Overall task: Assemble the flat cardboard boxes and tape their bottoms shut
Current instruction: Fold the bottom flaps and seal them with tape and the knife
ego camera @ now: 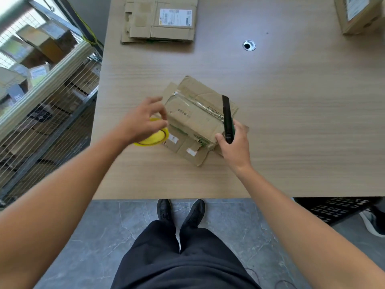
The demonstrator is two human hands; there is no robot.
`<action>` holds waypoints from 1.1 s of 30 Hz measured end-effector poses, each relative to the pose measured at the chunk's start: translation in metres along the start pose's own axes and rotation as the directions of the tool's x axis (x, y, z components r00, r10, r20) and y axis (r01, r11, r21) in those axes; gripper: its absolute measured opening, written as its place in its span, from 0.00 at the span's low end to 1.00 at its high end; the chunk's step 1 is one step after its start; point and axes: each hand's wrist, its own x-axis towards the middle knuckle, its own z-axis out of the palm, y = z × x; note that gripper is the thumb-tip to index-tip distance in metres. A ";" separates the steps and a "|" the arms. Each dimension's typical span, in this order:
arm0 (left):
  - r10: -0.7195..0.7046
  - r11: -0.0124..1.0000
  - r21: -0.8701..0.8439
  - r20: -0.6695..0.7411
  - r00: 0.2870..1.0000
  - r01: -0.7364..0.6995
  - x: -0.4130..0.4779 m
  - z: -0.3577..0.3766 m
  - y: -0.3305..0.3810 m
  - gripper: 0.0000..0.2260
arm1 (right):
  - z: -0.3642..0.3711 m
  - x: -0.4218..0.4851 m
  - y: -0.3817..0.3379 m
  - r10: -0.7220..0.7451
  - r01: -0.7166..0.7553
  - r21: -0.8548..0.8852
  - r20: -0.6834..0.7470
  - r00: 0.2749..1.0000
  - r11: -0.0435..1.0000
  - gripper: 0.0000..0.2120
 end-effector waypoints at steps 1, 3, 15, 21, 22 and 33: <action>-0.043 0.998 0.048 0.011 0.999 0.042 0.008 -0.008 -0.004 0.13 | -0.005 0.004 0.000 0.006 -0.006 0.000 0.054 0.999 1.000 0.24; -0.119 0.989 0.100 0.049 0.992 0.114 0.018 -0.013 -0.012 0.10 | -0.016 0.014 -0.004 0.012 -0.010 -0.016 0.151 0.989 1.000 0.25; -0.012 0.999 -0.027 0.343 0.939 0.022 -0.047 0.075 0.011 0.11 | -0.003 -0.016 -0.019 -0.034 0.007 -0.248 -0.108 0.994 0.969 0.14; 0.103 0.995 -0.002 0.075 0.992 -0.103 -0.022 0.017 0.003 0.11 | 0.002 -0.029 -0.019 0.256 -0.236 0.124 -0.183 0.949 0.964 0.19; 0.122 0.990 0.065 0.097 0.988 -0.129 -0.010 0.001 -0.001 0.10 | 0.005 -0.030 -0.020 0.259 -0.237 0.137 -0.178 0.949 0.962 0.19; 0.159 0.912 0.276 0.446 0.881 -0.305 0.118 -0.021 -0.004 0.12 | 0.035 -0.038 -0.037 0.236 -0.205 0.218 -0.126 0.963 0.954 0.19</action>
